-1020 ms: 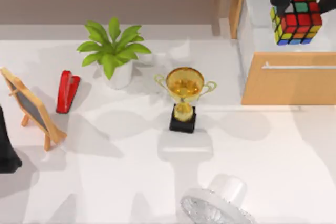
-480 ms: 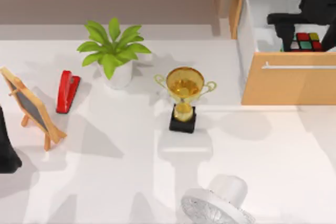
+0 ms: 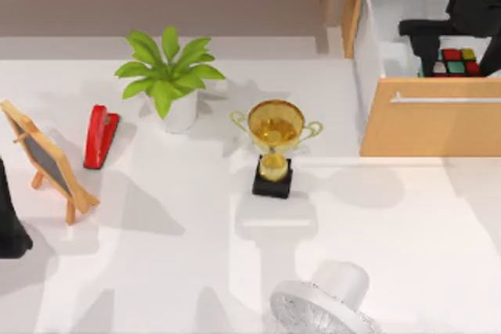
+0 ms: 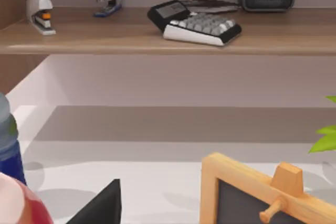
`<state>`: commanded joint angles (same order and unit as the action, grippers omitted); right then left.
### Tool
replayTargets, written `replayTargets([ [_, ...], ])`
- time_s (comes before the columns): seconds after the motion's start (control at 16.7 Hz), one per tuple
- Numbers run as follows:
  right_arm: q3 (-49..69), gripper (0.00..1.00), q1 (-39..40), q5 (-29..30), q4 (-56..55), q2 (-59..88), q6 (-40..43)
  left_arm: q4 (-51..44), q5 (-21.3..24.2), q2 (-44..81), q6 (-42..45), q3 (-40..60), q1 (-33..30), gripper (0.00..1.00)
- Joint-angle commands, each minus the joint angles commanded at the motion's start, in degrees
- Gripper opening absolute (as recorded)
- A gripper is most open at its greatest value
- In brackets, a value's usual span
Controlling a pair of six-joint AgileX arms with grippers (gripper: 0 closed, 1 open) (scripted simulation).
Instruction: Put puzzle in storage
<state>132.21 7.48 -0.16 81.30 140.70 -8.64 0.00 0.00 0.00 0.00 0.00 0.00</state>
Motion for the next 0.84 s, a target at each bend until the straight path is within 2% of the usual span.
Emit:
replayTargets([
  [0.48, 0.0, 0.98, 0.0, 0.0, 0.0, 0.0, 0.0, 0.0, 0.0, 0.0, 0.0, 0.0, 0.0, 1.0],
  [0.84, 0.0, 1.0, 0.0, 0.0, 0.0, 0.0, 0.0, 0.0, 0.0, 0.0, 0.0, 0.0, 0.0, 1.0],
])
